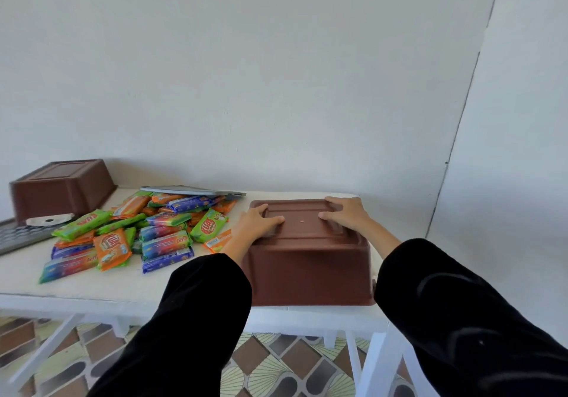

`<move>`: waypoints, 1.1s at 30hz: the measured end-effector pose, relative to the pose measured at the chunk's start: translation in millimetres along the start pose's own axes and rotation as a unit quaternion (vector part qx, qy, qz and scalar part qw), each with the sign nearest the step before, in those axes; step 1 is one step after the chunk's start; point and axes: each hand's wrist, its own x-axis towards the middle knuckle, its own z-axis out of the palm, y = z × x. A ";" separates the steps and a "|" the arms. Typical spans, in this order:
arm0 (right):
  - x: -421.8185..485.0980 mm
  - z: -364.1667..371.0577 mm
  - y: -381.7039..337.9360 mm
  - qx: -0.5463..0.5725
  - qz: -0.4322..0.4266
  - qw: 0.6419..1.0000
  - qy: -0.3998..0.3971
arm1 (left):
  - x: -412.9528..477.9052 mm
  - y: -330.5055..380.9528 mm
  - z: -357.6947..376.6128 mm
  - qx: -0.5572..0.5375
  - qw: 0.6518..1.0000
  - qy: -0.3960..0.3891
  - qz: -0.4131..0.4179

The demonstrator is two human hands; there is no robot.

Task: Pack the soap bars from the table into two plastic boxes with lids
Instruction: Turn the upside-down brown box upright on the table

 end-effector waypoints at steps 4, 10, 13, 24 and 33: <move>0.5 7.2 14.7 0.030 -0.004 0.999 0.010 | 1.1 -5.5 5.2 -0.007 1.000 -0.004 -0.005; -23.7 3.9 26.8 0.070 -0.035 0.995 0.057 | -7.6 -11.9 4.5 -0.020 0.997 -0.006 0.072; -51.8 18.4 39.2 0.074 -0.073 0.991 0.085 | -29.3 -27.9 13.0 -0.042 0.989 0.073 0.123; -99.0 82.0 86.6 0.071 -0.166 0.958 0.222 | -84.2 -88.9 50.7 -0.096 0.950 0.134 0.266; -99.1 72.3 79.2 0.018 -0.168 0.956 0.241 | -83.7 -75.1 37.9 0.033 0.963 0.156 0.219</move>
